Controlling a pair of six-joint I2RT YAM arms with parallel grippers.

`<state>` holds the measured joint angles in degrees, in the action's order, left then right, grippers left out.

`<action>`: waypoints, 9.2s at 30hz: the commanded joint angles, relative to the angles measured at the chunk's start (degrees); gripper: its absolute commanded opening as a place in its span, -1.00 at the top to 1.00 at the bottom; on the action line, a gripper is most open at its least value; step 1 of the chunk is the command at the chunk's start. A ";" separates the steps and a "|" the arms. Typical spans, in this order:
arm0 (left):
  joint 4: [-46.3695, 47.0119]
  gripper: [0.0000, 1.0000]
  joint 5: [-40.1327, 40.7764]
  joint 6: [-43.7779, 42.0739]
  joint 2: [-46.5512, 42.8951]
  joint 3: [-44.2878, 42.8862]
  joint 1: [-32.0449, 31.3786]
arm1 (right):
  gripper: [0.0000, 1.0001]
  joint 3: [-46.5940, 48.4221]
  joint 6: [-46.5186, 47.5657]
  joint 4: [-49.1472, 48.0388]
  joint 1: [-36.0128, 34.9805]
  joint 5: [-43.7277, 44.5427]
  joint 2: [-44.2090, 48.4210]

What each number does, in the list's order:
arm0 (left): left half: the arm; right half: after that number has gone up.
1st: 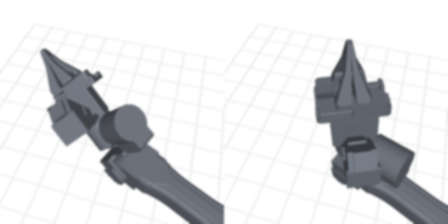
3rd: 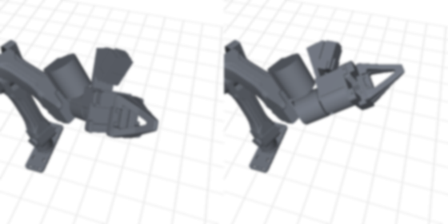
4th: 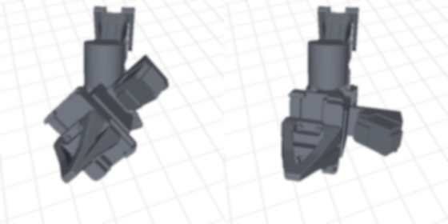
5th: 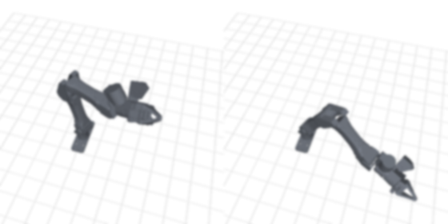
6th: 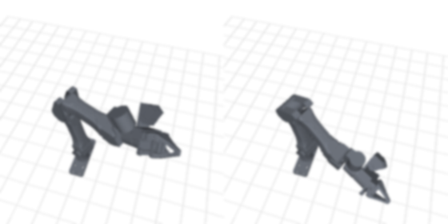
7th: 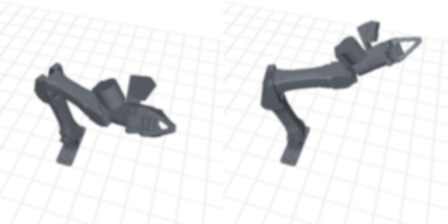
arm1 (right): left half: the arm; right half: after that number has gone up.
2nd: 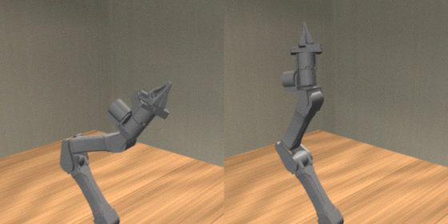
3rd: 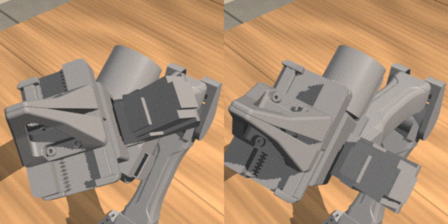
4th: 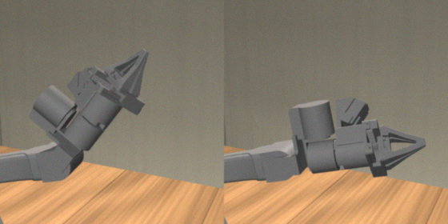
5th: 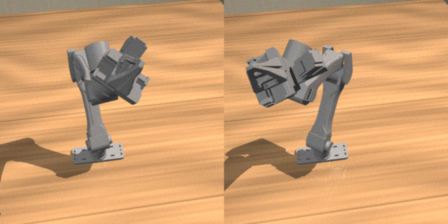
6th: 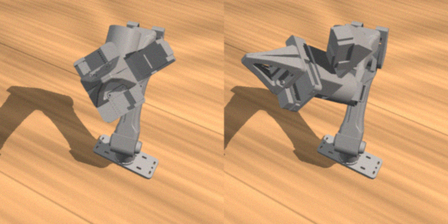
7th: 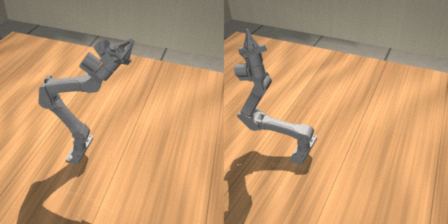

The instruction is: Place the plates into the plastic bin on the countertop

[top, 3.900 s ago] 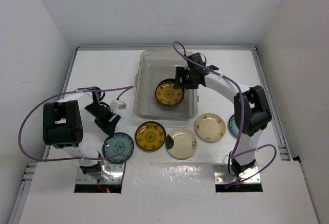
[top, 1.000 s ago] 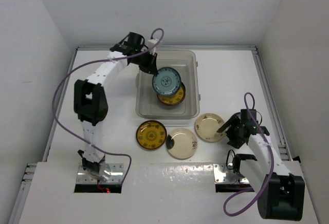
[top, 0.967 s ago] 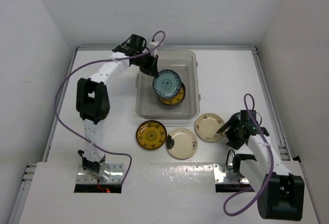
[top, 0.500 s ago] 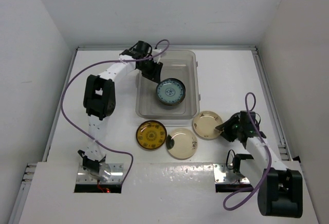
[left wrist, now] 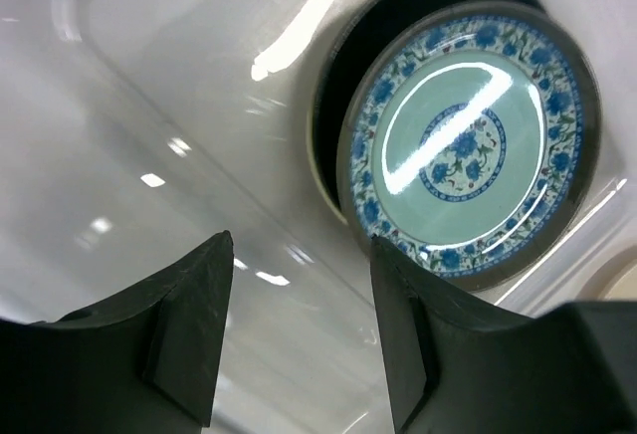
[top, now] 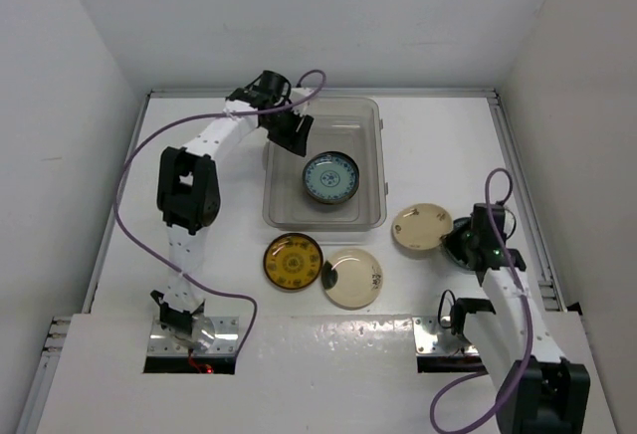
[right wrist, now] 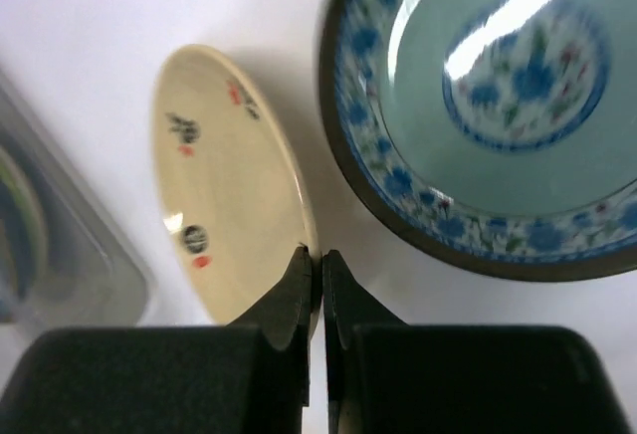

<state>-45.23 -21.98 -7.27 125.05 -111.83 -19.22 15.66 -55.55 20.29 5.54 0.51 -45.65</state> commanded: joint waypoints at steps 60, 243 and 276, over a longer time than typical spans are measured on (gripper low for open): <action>-5.83 -0.30 -7.90 -8.64 -24.42 14.45 33.20 | -0.67 2.10 -1.84 8.20 31.20 12.23 2.15; -4.78 -0.33 -2.19 -8.73 -41.91 30.53 31.79 | 0.10 21.79 3.97 -14.40 -56.68 8.28 -28.61; -4.78 -0.33 -0.52 -10.84 -44.11 33.52 31.79 | 1.00 40.21 18.71 -10.63 -66.63 1.51 -42.61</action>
<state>-50.70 -22.52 -17.32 81.93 -78.43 11.84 49.01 -44.51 5.54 -61.04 4.60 -94.04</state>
